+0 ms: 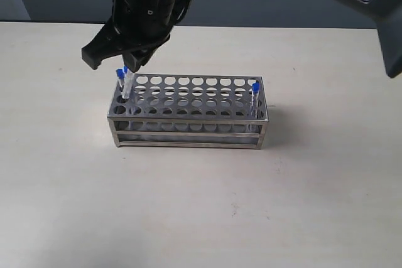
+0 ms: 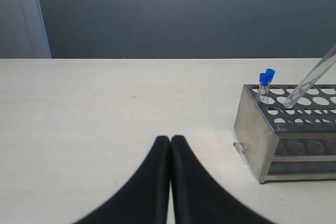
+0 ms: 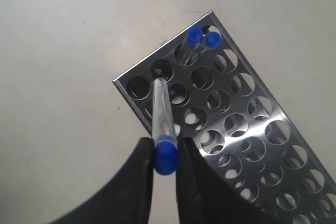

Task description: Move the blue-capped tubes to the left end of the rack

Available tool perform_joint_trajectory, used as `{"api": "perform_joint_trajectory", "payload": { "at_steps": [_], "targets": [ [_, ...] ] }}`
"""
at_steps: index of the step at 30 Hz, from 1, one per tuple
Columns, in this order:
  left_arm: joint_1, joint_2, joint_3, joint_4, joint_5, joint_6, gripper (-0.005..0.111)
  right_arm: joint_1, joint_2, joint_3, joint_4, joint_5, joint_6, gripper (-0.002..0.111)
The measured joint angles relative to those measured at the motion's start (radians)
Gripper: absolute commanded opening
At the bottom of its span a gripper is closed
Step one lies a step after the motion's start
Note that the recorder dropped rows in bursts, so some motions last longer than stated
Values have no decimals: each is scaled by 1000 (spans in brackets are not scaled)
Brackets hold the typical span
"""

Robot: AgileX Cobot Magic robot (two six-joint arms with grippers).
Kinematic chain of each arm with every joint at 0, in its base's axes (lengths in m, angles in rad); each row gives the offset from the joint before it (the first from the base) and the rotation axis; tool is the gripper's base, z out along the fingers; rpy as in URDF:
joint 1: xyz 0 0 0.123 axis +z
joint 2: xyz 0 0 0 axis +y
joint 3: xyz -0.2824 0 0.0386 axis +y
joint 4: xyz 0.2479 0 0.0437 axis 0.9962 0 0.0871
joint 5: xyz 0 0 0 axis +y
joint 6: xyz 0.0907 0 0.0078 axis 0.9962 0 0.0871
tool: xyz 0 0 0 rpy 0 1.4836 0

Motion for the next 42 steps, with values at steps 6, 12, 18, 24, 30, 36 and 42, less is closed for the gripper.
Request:
{"api": "perform_joint_trajectory", "payload": {
  "at_steps": [6,12,18,24,30,36,42],
  "targets": [
    [0,0,0,0,0,0,1,0,31,0,2,-2,-16,-1],
    [0,0,0,0,0,0,1,0,70,0,4,-11,-25,-1],
    [0,0,0,0,0,0,1,0,70,-6,4,-11,-39,-1],
    [0,0,0,0,0,0,1,0,70,-32,6,-9,-83,-1],
    [0,0,0,0,0,0,1,0,91,-36,18,-7,-112,-1],
    [0,0,0,0,0,0,1,0,121,-50,18,-8,-119,-1],
    [0,0,0,0,0,0,1,0,131,-89,43,-6,-144,-1]
  ]
}}
